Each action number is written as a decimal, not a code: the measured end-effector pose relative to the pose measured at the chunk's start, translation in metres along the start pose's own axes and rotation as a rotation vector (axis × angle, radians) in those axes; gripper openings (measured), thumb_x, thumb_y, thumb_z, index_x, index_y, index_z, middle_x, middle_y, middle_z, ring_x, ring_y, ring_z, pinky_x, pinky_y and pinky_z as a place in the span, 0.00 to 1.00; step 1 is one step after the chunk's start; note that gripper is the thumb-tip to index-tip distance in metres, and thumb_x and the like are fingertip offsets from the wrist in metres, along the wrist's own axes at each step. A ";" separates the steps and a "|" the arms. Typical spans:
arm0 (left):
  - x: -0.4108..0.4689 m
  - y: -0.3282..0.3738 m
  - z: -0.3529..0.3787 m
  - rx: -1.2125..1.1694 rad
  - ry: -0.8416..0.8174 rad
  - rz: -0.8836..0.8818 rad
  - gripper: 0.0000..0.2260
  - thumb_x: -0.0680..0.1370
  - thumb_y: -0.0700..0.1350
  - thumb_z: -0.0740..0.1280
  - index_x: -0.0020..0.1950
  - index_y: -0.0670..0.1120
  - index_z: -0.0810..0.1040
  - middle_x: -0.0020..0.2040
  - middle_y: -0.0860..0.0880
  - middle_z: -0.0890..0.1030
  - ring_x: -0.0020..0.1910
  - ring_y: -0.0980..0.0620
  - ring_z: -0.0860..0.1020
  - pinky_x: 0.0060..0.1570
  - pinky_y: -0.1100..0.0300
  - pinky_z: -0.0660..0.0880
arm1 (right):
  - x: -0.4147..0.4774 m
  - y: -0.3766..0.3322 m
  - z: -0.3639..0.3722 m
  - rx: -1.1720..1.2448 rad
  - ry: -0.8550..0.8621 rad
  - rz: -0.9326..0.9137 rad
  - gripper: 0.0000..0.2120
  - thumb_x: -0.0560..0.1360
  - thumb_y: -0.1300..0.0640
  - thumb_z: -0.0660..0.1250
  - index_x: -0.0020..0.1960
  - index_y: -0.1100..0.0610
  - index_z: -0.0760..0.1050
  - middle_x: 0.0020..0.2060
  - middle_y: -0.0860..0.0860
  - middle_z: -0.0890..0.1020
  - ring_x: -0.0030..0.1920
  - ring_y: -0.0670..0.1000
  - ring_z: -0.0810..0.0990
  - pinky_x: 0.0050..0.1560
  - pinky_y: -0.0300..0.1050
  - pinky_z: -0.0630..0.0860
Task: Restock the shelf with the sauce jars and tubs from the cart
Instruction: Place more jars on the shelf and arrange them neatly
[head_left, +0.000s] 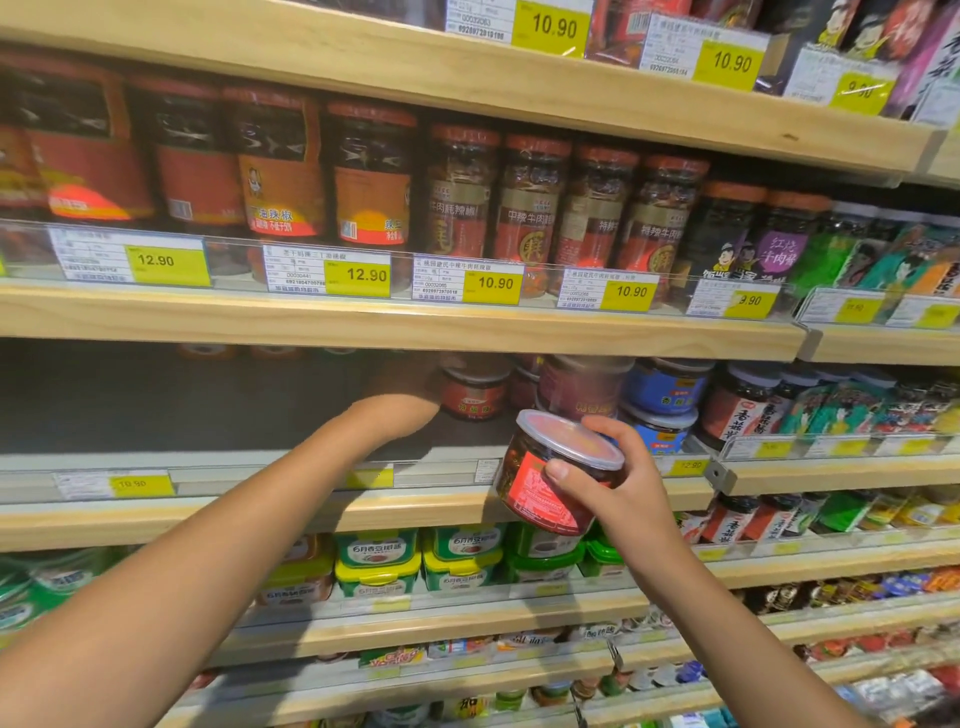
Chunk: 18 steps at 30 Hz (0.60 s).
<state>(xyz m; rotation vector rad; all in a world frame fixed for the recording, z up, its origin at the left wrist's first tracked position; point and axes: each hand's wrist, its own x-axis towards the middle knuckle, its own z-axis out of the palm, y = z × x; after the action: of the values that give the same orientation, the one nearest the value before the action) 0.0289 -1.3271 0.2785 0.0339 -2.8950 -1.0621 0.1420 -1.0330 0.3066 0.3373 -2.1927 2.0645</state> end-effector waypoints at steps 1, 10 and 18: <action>-0.040 0.046 -0.017 0.048 0.006 -0.010 0.20 0.82 0.57 0.54 0.48 0.44 0.78 0.43 0.48 0.80 0.47 0.49 0.76 0.48 0.57 0.70 | 0.003 -0.001 0.002 -0.005 -0.006 -0.003 0.31 0.61 0.47 0.79 0.61 0.45 0.74 0.57 0.47 0.79 0.52 0.46 0.83 0.45 0.44 0.82; -0.132 0.062 0.019 -0.484 0.192 0.287 0.18 0.76 0.41 0.71 0.64 0.56 0.77 0.62 0.54 0.78 0.61 0.60 0.78 0.58 0.63 0.78 | 0.030 -0.013 0.051 -0.213 0.118 -0.074 0.31 0.63 0.46 0.81 0.60 0.51 0.71 0.52 0.43 0.80 0.50 0.36 0.78 0.51 0.35 0.75; -0.116 0.044 0.011 -0.455 0.210 0.079 0.30 0.60 0.65 0.78 0.56 0.60 0.71 0.57 0.54 0.80 0.55 0.56 0.81 0.57 0.49 0.80 | 0.035 -0.025 0.070 0.052 -0.090 -0.071 0.13 0.77 0.63 0.59 0.57 0.47 0.71 0.39 0.43 0.82 0.43 0.38 0.81 0.49 0.39 0.78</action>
<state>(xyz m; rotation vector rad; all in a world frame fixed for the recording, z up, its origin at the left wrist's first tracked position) 0.1436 -1.2818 0.2932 0.0095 -2.3911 -1.5655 0.1192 -1.1071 0.3342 0.5147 -2.1452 2.1104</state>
